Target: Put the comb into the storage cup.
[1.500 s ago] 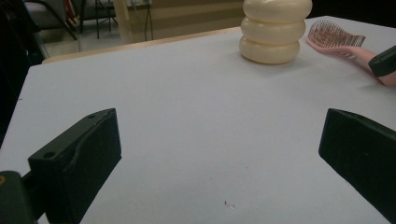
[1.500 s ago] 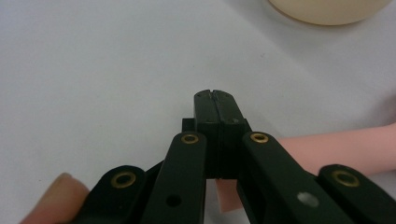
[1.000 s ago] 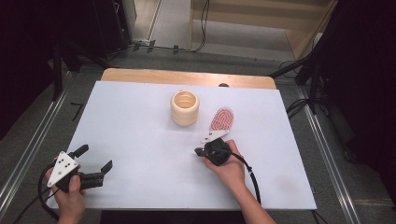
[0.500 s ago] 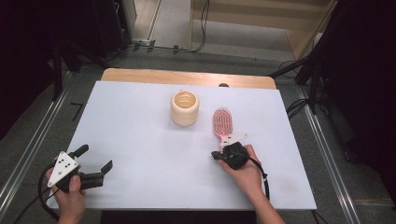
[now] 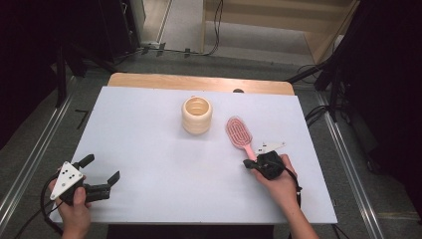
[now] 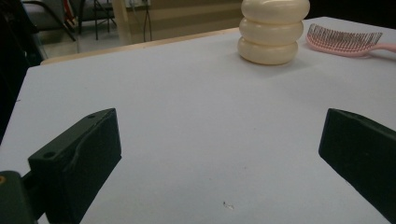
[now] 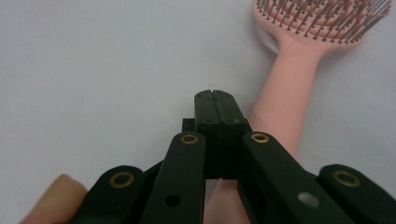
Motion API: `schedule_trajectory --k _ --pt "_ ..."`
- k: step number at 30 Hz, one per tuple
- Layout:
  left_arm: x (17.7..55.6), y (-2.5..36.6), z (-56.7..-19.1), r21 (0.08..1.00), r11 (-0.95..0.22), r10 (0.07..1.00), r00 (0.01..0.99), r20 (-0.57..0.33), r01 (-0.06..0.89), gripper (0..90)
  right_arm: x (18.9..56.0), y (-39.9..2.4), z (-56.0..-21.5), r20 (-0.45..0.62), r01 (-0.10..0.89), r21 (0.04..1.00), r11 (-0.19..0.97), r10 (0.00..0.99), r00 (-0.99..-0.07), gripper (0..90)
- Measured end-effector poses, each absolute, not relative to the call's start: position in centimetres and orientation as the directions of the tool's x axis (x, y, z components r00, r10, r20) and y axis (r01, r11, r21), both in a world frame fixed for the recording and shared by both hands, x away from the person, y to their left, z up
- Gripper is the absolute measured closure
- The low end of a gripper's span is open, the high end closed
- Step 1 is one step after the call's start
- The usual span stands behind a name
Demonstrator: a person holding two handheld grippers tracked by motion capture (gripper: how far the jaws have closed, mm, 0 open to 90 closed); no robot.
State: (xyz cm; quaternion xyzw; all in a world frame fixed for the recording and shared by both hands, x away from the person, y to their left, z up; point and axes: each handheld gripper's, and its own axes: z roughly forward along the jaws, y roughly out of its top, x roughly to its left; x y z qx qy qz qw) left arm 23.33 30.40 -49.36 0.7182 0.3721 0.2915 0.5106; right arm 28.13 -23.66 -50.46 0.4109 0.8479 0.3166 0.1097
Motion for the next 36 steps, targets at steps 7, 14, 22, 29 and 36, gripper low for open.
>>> schedule_trajectory --k 7,14,22,29,36 --pt "23.3 30.4 -49.4 0.950 -0.203 0.832 0.553 0.039 0.238 0.0 28.2 -25.1 -50.3 0.055 0.632 0.625 0.458 0.782 -0.621 87.5" --pt "23.3 30.4 -49.4 0.950 -0.203 0.832 0.553 0.040 0.237 0.0 27.9 -25.5 -49.4 0.068 0.617 0.655 0.436 0.780 -0.622 68.4" --pt "23.3 30.4 -49.4 0.951 -0.202 0.831 0.555 0.039 0.236 0.0 28.3 -25.3 -47.8 0.066 0.604 0.666 0.437 0.773 -0.631 41.8" --pt "23.3 30.4 -49.4 0.951 -0.202 0.831 0.555 0.040 0.235 0.0 29.5 -25.3 -46.6 0.091 0.635 0.643 0.429 0.780 -0.619 10.1" --pt "23.3 30.4 -49.4 0.950 -0.204 0.830 0.556 0.040 0.235 0.0 30.8 -26.0 -46.2 0.123 0.671 0.625 0.398 0.799 -0.588 0.0"
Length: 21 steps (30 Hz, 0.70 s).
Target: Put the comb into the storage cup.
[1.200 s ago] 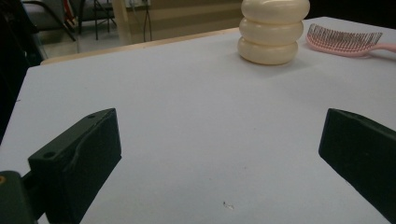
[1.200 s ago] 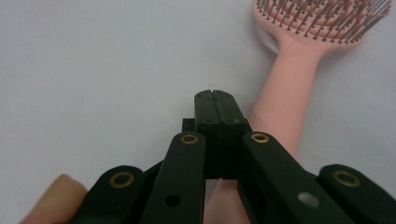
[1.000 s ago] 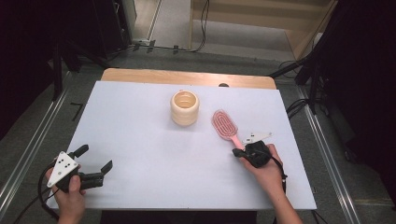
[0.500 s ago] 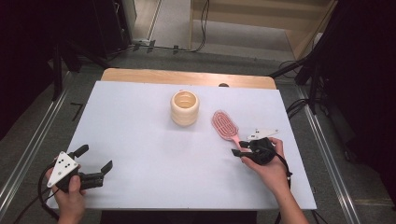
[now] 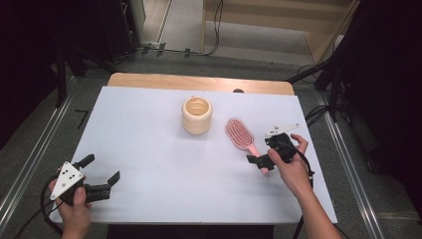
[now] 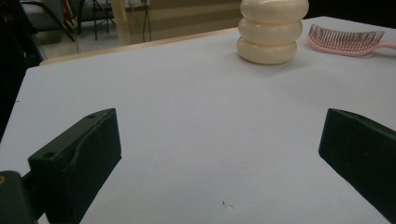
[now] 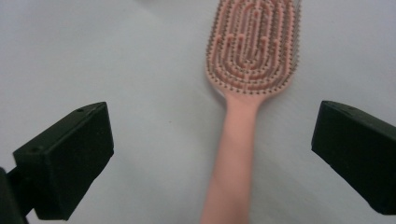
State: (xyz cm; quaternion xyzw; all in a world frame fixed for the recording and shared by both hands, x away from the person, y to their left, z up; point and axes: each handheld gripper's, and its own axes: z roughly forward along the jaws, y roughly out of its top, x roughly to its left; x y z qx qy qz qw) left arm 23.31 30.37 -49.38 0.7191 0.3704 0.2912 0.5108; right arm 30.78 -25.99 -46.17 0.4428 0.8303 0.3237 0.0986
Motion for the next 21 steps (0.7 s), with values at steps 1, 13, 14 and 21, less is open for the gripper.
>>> schedule_trajectory --k 1,13,14,21 --pt "23.3 30.4 -49.4 0.950 -0.205 0.830 0.556 0.041 0.235 0.0 31.2 -26.1 -46.2 0.136 0.695 0.599 0.397 0.805 -0.577 0.0" --pt "23.3 30.4 -49.4 0.950 -0.204 0.830 0.556 0.041 0.235 0.0 33.6 -26.1 -47.3 0.168 0.764 0.503 0.403 0.822 -0.544 5.9" --pt "23.3 30.4 -49.4 0.950 -0.204 0.830 0.556 0.041 0.235 0.0 33.6 -26.1 -47.3 0.168 0.764 0.503 0.403 0.822 -0.544 5.9" --pt "23.3 30.4 -49.4 0.950 -0.205 0.830 0.556 0.041 0.235 0.0 34.3 -24.9 -48.0 0.136 0.785 0.442 0.434 0.833 -0.537 32.4"
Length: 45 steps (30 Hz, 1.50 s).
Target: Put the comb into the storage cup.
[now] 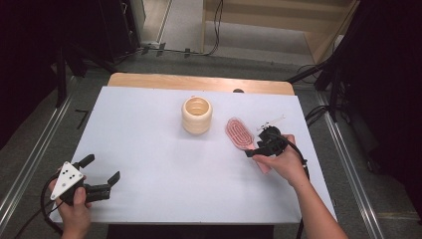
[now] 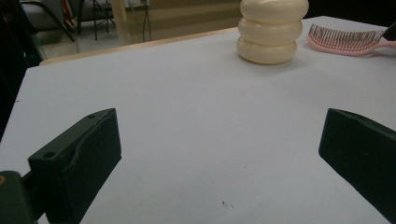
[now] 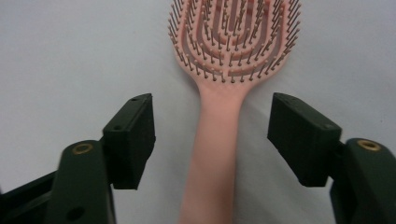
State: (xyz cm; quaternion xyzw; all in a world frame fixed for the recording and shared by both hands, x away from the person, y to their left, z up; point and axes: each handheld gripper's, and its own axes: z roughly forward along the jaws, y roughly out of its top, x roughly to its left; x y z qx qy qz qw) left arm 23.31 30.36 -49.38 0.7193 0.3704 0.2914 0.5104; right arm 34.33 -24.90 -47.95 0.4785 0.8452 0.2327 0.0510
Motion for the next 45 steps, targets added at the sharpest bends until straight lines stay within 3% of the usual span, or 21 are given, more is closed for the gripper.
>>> schedule_trajectory --k 8,20,24,45 --pt "23.3 30.4 -49.4 0.950 -0.204 0.830 0.556 0.041 0.235 0.0 34.8 -24.4 -48.2 0.113 0.799 0.407 0.444 0.843 -0.526 50.2" --pt "23.3 30.4 -49.4 0.950 -0.205 0.829 0.557 0.040 0.235 0.0 35.1 -23.3 -48.9 0.040 0.797 0.363 0.482 0.847 -0.531 58.9" --pt "23.3 30.4 -49.4 0.950 -0.205 0.830 0.557 0.041 0.235 0.0 35.3 -23.7 -48.9 0.059 0.812 0.362 0.458 0.858 -0.511 67.0" --pt "23.3 30.4 -49.4 0.951 -0.201 0.830 0.556 0.037 0.236 0.0 34.4 -24.4 -48.6 0.087 0.757 0.464 0.461 0.826 -0.557 67.8"
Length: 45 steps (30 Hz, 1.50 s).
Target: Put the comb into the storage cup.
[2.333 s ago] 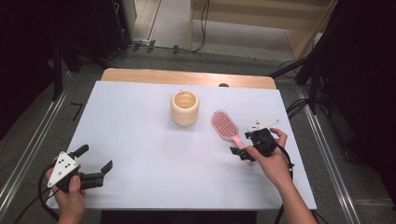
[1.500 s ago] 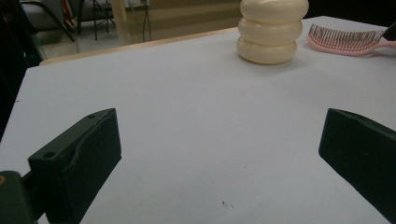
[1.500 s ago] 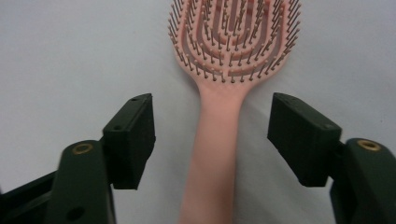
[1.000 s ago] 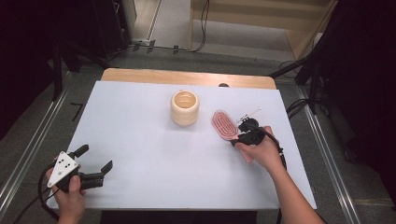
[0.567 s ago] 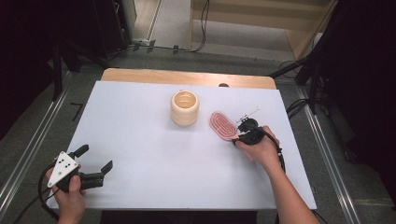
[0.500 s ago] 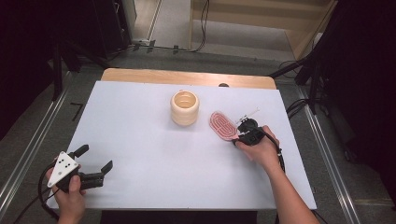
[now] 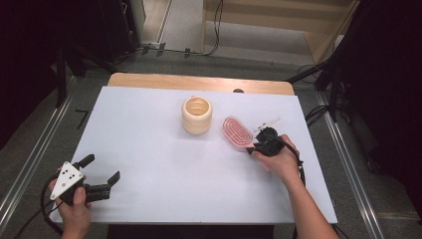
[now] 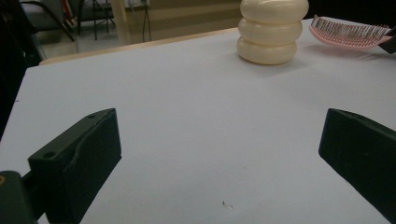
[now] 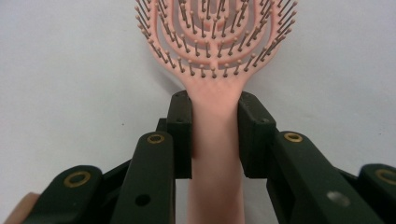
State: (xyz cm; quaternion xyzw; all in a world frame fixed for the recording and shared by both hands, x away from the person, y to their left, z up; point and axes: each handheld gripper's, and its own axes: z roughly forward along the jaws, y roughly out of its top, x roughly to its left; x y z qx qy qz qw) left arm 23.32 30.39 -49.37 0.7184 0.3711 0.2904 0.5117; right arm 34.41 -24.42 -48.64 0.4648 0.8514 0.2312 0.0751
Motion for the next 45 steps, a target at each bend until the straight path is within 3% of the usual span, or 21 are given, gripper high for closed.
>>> schedule_trajectory --k 21,45 --pt "23.3 30.4 -49.4 0.952 -0.197 0.831 0.555 0.034 0.236 0.0 32.5 -24.9 -47.4 0.131 0.677 0.638 0.366 0.815 -0.565 67.8" --pt "23.1 30.4 -49.2 0.957 -0.197 0.829 0.557 0.047 0.212 0.0 30.4 -24.1 -47.7 0.147 0.570 0.773 0.278 0.796 -0.587 67.8"
